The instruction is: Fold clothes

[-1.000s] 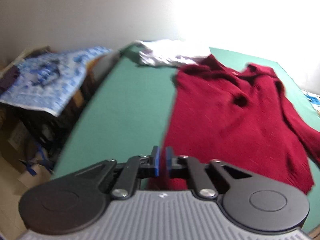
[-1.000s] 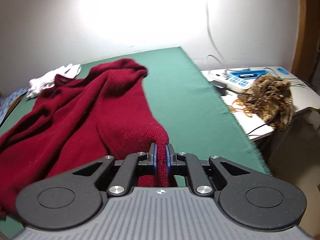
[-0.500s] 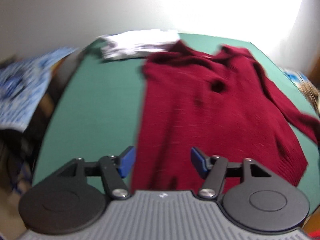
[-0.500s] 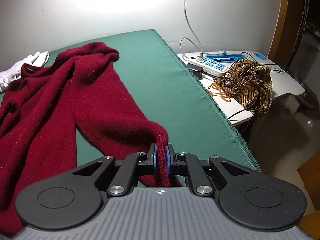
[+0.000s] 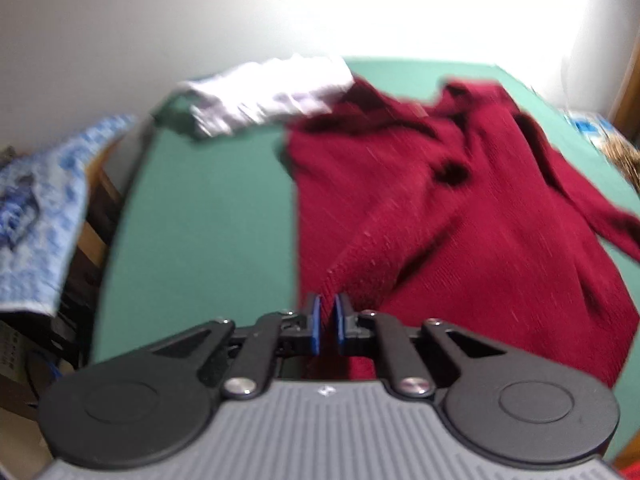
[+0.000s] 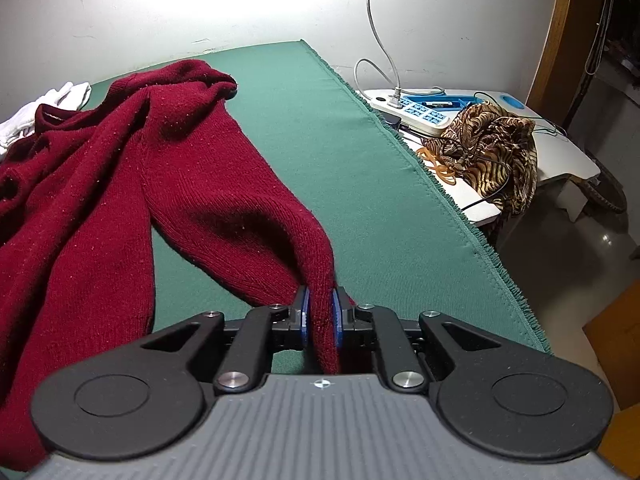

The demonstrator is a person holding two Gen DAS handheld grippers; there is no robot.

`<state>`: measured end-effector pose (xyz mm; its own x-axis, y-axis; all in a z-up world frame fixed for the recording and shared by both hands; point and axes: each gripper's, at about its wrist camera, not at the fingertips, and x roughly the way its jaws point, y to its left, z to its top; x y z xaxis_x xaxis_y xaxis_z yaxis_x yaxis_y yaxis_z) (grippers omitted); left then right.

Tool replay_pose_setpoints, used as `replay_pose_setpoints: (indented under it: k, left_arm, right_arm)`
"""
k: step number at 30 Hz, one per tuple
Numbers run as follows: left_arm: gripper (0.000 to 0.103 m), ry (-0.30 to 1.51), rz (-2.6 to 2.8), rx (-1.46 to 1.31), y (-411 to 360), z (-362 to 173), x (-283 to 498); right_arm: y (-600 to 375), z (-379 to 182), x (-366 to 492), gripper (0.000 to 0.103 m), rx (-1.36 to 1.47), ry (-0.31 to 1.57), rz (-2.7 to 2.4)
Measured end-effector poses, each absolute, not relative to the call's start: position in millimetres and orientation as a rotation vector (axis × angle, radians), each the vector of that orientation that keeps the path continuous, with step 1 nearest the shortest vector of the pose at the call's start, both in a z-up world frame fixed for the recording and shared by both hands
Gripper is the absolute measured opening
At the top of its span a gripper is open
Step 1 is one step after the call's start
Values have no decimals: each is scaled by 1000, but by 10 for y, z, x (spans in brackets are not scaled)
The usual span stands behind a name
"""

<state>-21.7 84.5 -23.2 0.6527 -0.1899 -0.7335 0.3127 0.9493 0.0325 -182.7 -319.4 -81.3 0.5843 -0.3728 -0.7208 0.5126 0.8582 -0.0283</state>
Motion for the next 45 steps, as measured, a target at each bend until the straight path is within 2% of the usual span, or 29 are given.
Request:
replay_pose_setpoints:
  k: [6,14,18,24,27,29,31,34,35,37,45]
  left_arm:
    - [9,723,-199,155,1210,150,229]
    - [9,695,3,203,1476,265,961]
    - [9,649,62,180,1598,493,1411]
    - [10,646,93,184,1583,476,1867]
    - [9,645,107,186,1572,460,2090]
    - [10,645,116,188,1564,449,2238]
    - [15,679,95,194,1549,332,2250]
    - [23,702,53,229,1508,162,2109]
    - [27,706,38,232,1509,127,2008]
    - [47,722,3,215,1531,63,1777]
    - [46,907,-224,72,1376,-292,541]
  right_arm:
    - [-3290,-691,-1701,10,225,780,-543]
    - [-3409,-463,-1373,9,157,763,-551]
    - [-3698,-86,-1026,9,131,682,-596]
    - [-4180,723,-426,9,85,474,-755]
    - [-4374,939,-206,9,55,395,-873]
    - [-4497,889,-42,9,21,402,-939]
    - [-4585,687,125,15,-28,467,-976]
    - [-4560,244,246,36,-122,624,-986]
    - [-4552,97,286,38,-154,676,-988]
    - [-4423,-101,164,39,-140,700,-928]
    - [-3497,-658,-654,39,155,872,-363]
